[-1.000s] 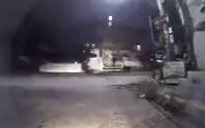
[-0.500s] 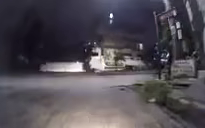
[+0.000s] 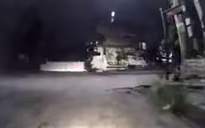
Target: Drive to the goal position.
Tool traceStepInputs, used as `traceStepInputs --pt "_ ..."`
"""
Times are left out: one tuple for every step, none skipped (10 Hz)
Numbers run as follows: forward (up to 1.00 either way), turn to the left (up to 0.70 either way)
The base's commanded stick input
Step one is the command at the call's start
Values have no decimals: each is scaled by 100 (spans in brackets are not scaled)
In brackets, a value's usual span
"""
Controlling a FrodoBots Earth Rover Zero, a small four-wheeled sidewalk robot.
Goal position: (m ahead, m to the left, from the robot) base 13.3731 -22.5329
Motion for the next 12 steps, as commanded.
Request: traceStepInputs --pt "70 0" --pt "70 0" --pt "70 0" --pt "70 0" --pt "70 0" --pt "70 0" --pt "70 0" --pt "70 0" --pt "70 0" --pt "70 0" --pt "70 0" --pt "70 0"
